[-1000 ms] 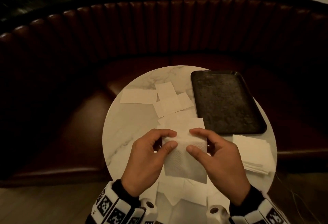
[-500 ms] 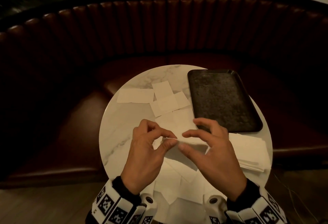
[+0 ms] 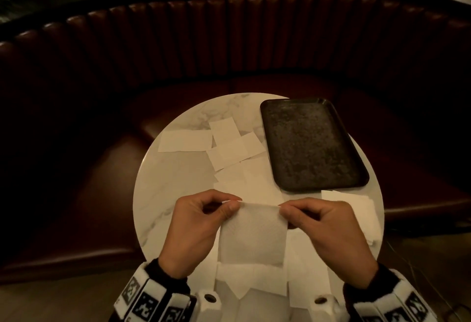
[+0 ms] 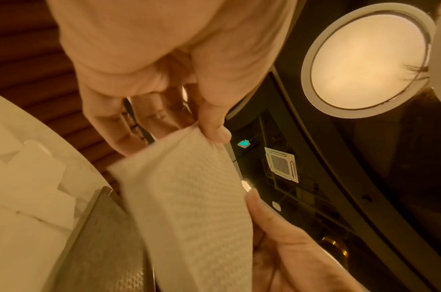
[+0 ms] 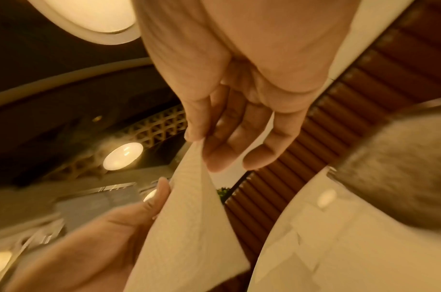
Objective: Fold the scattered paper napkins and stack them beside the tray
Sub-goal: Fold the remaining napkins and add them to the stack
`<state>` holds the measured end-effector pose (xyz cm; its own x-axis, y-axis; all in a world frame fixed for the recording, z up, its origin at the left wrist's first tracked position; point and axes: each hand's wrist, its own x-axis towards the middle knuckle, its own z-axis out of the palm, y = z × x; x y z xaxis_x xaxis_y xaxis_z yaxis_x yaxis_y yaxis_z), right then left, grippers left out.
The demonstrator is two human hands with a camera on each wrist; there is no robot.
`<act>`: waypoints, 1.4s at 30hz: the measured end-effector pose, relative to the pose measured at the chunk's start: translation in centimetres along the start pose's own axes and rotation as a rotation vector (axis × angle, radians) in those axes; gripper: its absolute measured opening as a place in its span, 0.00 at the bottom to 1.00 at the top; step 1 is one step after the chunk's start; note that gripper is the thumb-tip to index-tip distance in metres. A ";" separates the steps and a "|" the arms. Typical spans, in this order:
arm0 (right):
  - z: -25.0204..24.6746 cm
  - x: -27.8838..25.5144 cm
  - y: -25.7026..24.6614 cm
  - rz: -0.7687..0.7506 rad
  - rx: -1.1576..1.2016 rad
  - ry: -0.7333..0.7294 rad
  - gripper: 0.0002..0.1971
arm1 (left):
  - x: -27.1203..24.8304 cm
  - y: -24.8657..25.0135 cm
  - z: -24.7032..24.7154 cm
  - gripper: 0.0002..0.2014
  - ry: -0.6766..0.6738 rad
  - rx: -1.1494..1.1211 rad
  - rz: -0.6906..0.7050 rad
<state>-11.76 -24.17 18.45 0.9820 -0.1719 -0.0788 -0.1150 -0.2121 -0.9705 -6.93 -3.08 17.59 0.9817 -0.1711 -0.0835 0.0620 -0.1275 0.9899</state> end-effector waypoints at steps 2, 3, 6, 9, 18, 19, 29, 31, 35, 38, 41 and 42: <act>-0.4 -0.1 0.6 0.111 0.137 0.067 0.07 | 0.4 -0.2 0.6 0.03 0.023 -0.042 -0.020; -0.3 0.0 0.9 0.165 0.185 0.075 0.06 | 0.7 -0.3 0.9 0.02 0.024 -0.030 -0.024; 0.2 0.8 2.0 0.240 0.190 0.006 0.08 | 1.7 -1.1 2.6 0.05 -0.026 0.074 -0.043; 0.0 2.0 3.6 0.284 0.046 0.024 0.08 | 3.4 -2.3 4.3 0.04 -0.088 0.058 -0.109; -11.2 9.4 12.0 0.459 -0.394 0.255 0.10 | 22.6 -12.0 3.0 0.22 -0.054 0.729 -0.378; -12.2 10.2 13.8 0.489 -0.448 0.247 0.13 | 25.1 -12.9 2.7 0.24 -0.030 0.794 -0.419; -12.5 11.3 21.8 0.461 -0.923 0.204 0.26 | 36.4 -17.2 5.3 0.46 0.235 1.021 -0.724; -12.5 11.3 20.9 0.465 -0.975 0.208 0.23 | 36.8 -17.6 6.2 0.41 0.260 1.049 -0.720; -13.0 11.4 19.4 0.452 -1.009 0.271 0.24 | 37.5 -18.9 6.2 0.40 0.308 0.862 -0.731; -12.4 10.7 17.4 0.347 -1.003 0.381 0.26 | 37.8 -19.1 5.6 0.35 0.299 0.740 -0.705; -11.5 10.4 14.9 0.323 -0.938 0.415 0.27 | 36.4 -17.0 5.9 0.23 0.231 0.770 -0.580; -11.1 10.3 14.0 0.326 -0.933 0.390 0.28 | 35.6 -16.0 6.1 0.18 0.222 0.747 -0.511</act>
<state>-4.90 -39.64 6.59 0.7858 -0.6152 -0.0642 -0.5961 -0.7255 -0.3441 25.95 -13.05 -1.97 0.8839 0.2602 -0.3887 0.4399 -0.7447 0.5018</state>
